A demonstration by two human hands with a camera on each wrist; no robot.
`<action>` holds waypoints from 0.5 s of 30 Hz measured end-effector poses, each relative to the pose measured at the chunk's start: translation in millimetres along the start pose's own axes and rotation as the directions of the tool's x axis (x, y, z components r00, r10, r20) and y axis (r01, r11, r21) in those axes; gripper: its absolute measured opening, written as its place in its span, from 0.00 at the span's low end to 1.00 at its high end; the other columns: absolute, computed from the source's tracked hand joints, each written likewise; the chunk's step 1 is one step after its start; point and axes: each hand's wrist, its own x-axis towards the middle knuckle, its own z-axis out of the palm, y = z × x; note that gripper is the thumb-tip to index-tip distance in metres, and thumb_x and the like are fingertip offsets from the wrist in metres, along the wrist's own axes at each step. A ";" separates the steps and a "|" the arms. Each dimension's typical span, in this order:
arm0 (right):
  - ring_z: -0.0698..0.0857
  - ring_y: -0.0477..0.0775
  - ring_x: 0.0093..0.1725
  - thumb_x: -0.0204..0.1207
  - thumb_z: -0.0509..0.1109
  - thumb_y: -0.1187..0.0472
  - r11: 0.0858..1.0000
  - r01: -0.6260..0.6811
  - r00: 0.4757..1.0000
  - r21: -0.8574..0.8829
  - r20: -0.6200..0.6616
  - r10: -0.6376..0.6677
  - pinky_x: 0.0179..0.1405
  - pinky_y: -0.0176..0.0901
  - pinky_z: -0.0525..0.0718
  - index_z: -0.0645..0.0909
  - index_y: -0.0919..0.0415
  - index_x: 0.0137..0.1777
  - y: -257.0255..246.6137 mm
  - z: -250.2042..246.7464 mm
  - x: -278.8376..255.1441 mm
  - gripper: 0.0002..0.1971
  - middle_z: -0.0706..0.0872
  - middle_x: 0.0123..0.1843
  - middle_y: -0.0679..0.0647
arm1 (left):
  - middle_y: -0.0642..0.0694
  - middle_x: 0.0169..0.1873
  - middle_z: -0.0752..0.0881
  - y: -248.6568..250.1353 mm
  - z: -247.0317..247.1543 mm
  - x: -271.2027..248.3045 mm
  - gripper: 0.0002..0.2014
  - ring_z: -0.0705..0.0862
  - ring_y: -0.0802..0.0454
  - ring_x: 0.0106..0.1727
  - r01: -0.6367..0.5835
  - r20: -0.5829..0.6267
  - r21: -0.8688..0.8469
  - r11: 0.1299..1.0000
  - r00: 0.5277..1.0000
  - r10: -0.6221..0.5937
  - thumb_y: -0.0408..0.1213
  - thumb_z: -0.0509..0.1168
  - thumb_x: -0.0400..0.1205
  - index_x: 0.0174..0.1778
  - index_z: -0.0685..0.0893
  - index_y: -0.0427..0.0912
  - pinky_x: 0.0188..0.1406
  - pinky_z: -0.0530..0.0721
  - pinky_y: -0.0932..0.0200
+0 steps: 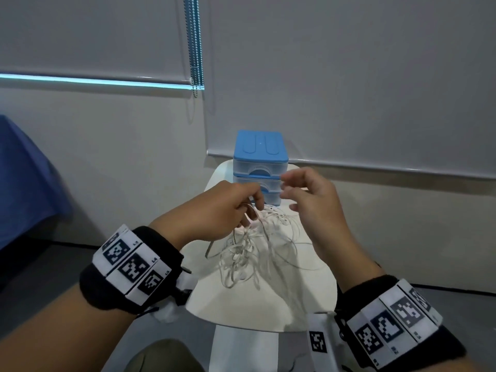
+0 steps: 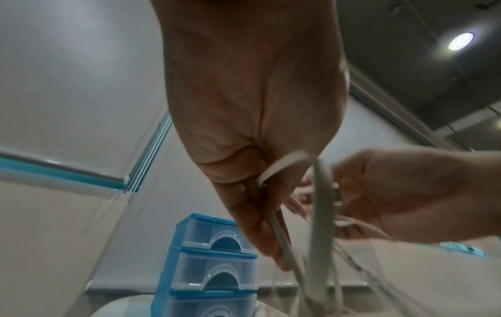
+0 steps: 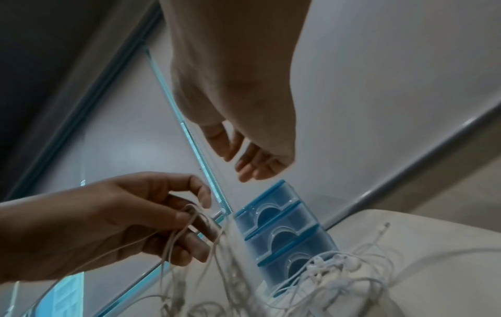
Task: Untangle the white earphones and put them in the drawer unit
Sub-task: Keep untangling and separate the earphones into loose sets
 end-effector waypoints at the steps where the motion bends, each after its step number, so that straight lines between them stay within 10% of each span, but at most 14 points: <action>1: 0.89 0.45 0.49 0.80 0.73 0.68 0.998 0.058 0.998 0.005 0.032 -0.058 0.46 0.37 0.83 0.88 0.51 0.51 -3.6 2.3 -1.8 0.09 0.91 0.49 0.48 | 0.52 0.47 0.90 1.8 -1.0 0.2 0.16 0.91 0.59 0.43 -0.013 0.006 0.043 0.999 1.000 0.013 0.27 0.53 0.89 0.53 0.79 0.54 0.53 0.90 0.44; 7: 0.83 0.47 0.37 0.77 0.79 0.56 0.972 0.157 0.946 -0.176 0.311 -0.096 0.43 0.46 0.83 0.89 0.52 0.49 -4.0 16.4 -6.9 0.03 0.87 0.36 0.49 | 0.50 0.39 0.88 7.9 -11.1 2.0 0.10 0.88 0.52 0.41 -0.093 -0.112 0.159 0.983 0.987 0.112 0.31 0.54 0.89 0.52 0.69 0.55 0.47 0.88 0.40; 12: 0.83 0.52 0.41 0.83 0.72 0.53 0.829 0.144 0.926 -0.541 0.369 0.080 0.39 0.42 0.77 0.92 0.56 0.42 -11.4 9.3 -6.6 0.12 0.87 0.39 0.50 | 0.42 0.35 0.89 8.5 -18.9 3.5 0.09 0.88 0.47 0.30 -0.137 -0.442 -0.326 0.935 0.897 -0.023 0.30 0.55 0.91 0.57 0.77 0.47 0.33 0.83 0.58; 15: 0.80 0.46 0.33 0.86 0.67 0.48 0.759 0.150 0.909 -0.634 0.390 0.147 0.32 0.43 0.73 0.92 0.54 0.43 -32.0 0.8 -4.5 0.16 0.81 0.30 0.43 | 0.49 0.31 0.85 3.2 -14.0 4.2 0.08 0.78 0.55 0.25 -0.069 -0.358 -0.499 0.864 0.924 -0.133 0.29 0.62 0.87 0.55 0.85 0.43 0.28 0.76 0.61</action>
